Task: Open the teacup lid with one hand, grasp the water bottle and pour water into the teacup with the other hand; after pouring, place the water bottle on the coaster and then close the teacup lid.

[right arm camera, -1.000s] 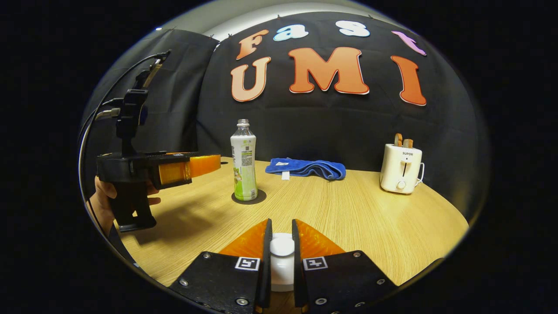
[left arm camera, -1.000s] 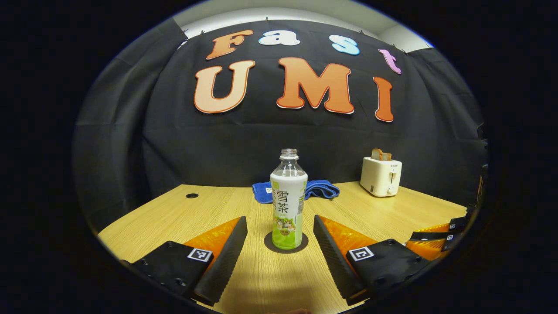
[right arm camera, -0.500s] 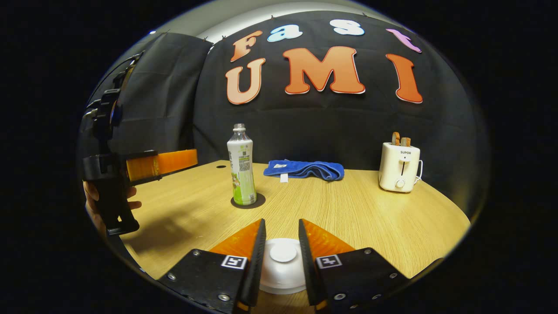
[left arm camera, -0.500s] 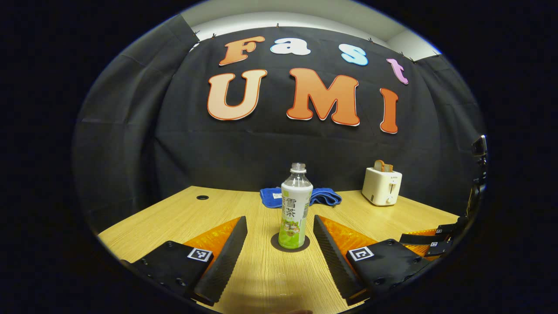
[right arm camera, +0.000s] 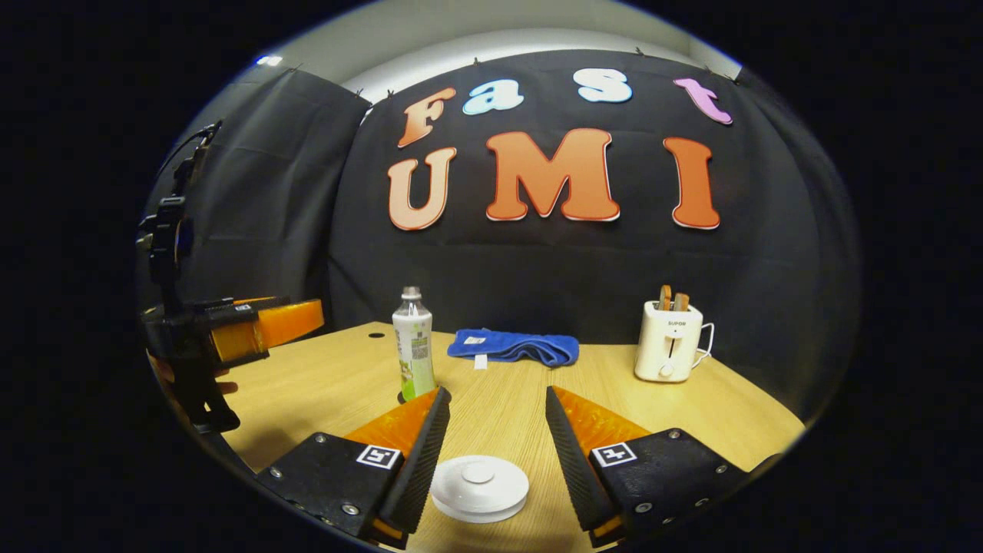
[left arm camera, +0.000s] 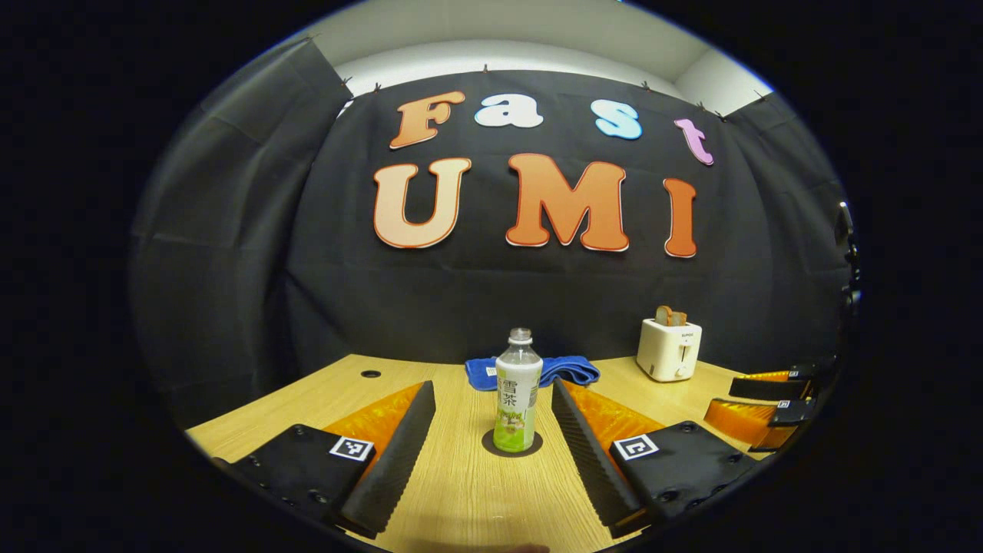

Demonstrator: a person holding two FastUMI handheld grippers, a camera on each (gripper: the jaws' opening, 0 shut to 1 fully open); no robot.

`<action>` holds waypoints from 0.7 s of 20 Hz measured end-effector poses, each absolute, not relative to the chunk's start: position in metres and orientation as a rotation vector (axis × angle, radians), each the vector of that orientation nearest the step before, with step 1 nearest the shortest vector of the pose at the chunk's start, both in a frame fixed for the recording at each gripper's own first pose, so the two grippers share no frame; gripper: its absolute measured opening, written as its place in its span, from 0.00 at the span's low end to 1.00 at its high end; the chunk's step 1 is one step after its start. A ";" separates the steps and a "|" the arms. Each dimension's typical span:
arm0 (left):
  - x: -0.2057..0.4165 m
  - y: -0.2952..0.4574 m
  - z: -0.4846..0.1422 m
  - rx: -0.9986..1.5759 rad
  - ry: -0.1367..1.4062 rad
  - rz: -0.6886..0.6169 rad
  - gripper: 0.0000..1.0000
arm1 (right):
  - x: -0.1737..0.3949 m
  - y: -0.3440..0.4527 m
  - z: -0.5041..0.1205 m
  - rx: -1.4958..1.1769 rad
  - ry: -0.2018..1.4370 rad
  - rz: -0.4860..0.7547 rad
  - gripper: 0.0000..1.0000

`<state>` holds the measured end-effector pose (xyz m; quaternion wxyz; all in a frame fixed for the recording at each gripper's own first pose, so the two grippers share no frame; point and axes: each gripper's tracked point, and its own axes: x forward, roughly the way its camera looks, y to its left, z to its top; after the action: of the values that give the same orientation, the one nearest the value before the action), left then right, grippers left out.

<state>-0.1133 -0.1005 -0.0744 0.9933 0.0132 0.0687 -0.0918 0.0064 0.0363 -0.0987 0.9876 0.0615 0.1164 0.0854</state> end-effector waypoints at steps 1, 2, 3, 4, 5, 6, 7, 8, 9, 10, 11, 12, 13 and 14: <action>-0.116 -0.101 -0.068 0.030 0.124 -0.183 0.98 | 0.007 0.032 -0.086 0.127 0.206 0.162 0.76; -0.117 -0.101 -0.062 0.033 0.111 -0.183 0.98 | 0.007 0.030 -0.076 0.128 0.180 0.151 0.77; -0.120 -0.100 -0.057 0.036 0.098 -0.181 0.98 | 0.007 0.025 -0.066 0.128 0.156 0.137 0.77; -0.120 -0.098 -0.052 0.041 0.087 -0.178 0.98 | 0.006 0.020 -0.058 0.125 0.136 0.120 0.77; -0.123 -0.097 -0.047 0.047 0.073 -0.172 0.98 | 0.005 0.017 -0.051 0.122 0.120 0.107 0.77; -0.125 -0.094 -0.041 0.055 0.057 -0.165 0.97 | 0.003 0.014 -0.045 0.117 0.109 0.094 0.78; -0.128 -0.092 -0.034 0.060 0.043 -0.164 0.98 | 0.002 0.013 -0.040 0.110 0.103 0.088 0.78; -0.129 -0.092 -0.030 0.061 0.030 -0.163 0.96 | 0.000 0.012 -0.033 0.104 0.095 0.086 0.78; -0.131 -0.090 -0.024 0.057 0.021 -0.163 0.96 | -0.002 0.011 -0.024 0.097 0.078 0.084 0.78; -0.131 -0.090 -0.020 0.042 0.015 -0.168 0.98 | -0.002 0.010 -0.017 0.092 0.060 0.079 0.78; -0.133 -0.093 -0.016 0.011 0.011 -0.186 0.98 | -0.002 0.009 -0.009 0.087 0.041 0.074 0.78; -0.134 -0.097 -0.011 -0.020 0.010 -0.208 0.97 | -0.002 0.009 -0.004 0.084 0.025 0.073 0.78; -0.136 -0.096 -0.007 -0.039 0.012 -0.211 0.98 | 0.000 0.011 -0.001 0.080 0.015 0.076 0.78; -0.135 -0.090 -0.003 -0.046 0.010 -0.207 0.98 | 0.000 0.010 -0.001 0.077 0.021 0.074 0.78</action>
<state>-0.1350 -0.0905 -0.0029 0.9944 -0.0228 0.0049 -0.1033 0.0001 0.0103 -0.0011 0.9985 0.0383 0.0105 0.0371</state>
